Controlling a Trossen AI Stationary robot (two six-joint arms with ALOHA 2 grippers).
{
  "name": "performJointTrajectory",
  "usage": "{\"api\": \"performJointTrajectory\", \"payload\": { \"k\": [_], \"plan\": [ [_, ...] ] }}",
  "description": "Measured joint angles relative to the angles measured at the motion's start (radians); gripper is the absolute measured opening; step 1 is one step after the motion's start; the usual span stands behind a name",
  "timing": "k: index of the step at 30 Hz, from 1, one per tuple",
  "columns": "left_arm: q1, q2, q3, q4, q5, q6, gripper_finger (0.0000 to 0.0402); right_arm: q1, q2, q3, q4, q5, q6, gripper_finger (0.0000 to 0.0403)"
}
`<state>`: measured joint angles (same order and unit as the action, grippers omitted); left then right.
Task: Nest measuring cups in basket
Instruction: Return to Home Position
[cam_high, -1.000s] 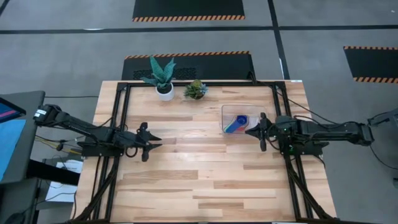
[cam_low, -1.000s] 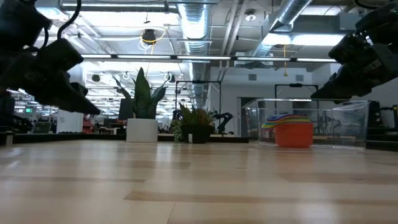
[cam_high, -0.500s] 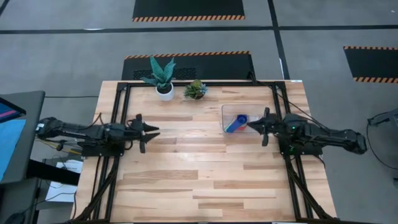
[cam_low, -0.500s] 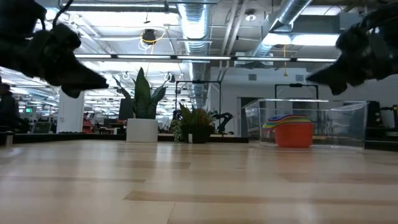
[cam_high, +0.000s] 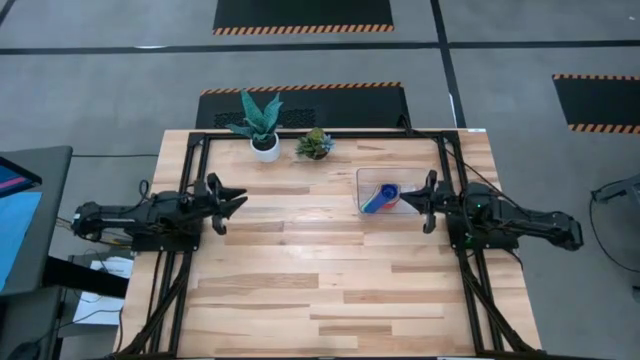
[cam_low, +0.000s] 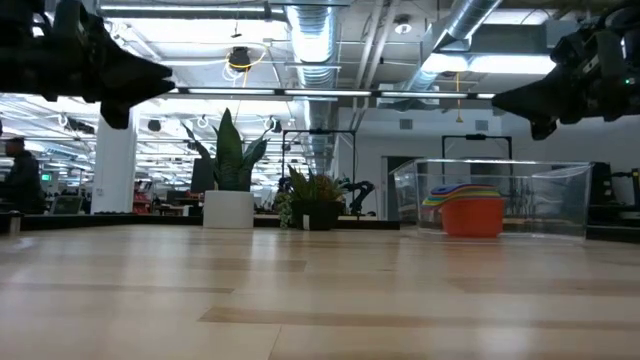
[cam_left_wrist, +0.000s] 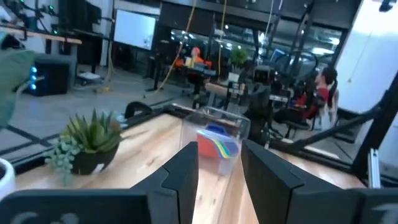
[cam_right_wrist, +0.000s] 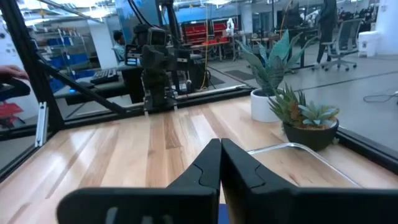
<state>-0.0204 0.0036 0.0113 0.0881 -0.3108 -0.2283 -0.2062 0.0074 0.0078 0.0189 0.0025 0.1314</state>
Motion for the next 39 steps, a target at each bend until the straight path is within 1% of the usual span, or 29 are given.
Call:
{"api": "performJointTrajectory", "payload": {
  "k": [2,39],
  "plan": [
    [-0.004,-0.002,0.000,-0.018,-0.015,0.000,0.0113,0.001,0.001,0.000,-0.001,0.000,0.000,0.0031],
    [-0.011,0.002,0.000,-0.023,-0.014,0.000,0.0113,0.001,0.000,-0.002,0.004,-0.002,0.000,0.0031]
  ]
}}
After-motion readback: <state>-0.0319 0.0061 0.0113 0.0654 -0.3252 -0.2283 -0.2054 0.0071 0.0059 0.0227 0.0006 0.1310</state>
